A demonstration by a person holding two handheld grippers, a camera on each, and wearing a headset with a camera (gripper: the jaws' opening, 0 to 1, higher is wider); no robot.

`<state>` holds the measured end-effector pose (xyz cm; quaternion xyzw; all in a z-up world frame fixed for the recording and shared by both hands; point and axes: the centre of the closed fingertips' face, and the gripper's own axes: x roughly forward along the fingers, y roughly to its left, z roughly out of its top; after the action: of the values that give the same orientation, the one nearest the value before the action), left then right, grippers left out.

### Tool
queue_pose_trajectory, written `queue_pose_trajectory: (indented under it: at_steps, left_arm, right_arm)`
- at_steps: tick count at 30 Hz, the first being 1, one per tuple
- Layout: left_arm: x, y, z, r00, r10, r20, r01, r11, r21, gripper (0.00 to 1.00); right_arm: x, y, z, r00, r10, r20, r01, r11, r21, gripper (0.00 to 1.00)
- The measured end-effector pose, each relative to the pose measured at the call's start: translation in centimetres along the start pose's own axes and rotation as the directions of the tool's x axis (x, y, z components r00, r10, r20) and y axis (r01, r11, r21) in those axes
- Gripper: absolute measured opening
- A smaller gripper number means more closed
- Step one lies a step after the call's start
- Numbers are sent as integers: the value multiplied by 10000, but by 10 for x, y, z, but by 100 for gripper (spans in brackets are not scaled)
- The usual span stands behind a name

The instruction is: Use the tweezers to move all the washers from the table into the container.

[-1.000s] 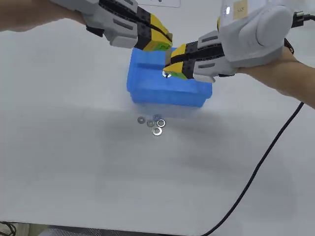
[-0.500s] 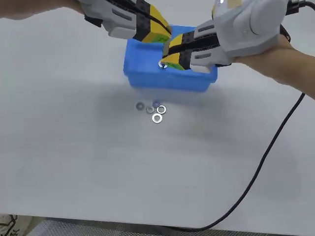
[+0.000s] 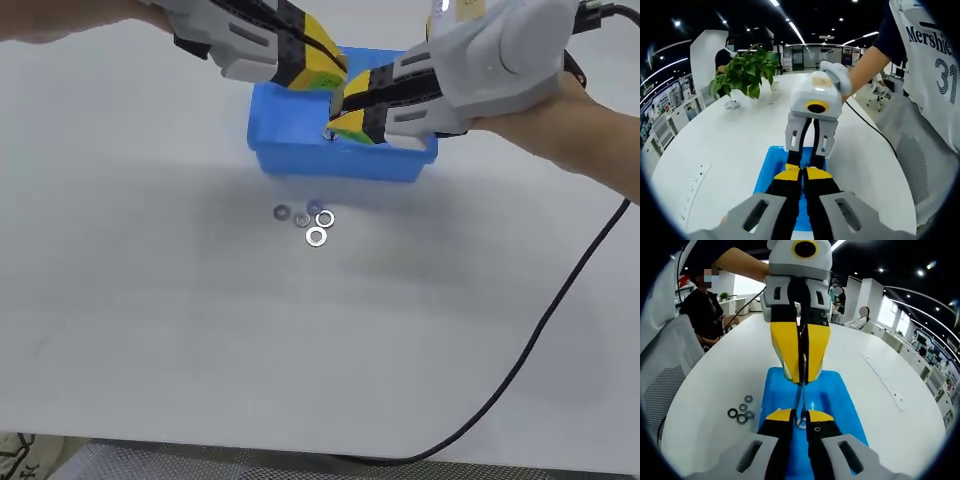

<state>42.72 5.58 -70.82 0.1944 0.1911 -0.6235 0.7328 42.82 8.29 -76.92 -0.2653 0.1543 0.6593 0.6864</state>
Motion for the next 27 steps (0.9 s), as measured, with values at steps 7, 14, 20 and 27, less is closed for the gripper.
queue_pose_trajectory:
  at_steps: [7,14,20,27]
  left_arm:
    - [-10,2,12,9996,200,190,-201,9998,88,5]
    - [-23,-6,29,9994,142,323,-147,9998,165,5]
    - [-32,-22,44,9991,157,393,-175,9988,456,5]
    - [-37,-41,50,9995,5,325,-21,9988,481,5]
  right_arm:
    - [-8,-4,11,9994,-240,251,246,9994,-246,11]
    - [-20,-2,25,9975,-310,635,332,9989,-326,11]
    - [-32,8,41,9959,-359,830,403,9978,-520,11]
    - [-38,25,47,9965,-223,807,282,9969,-728,11]
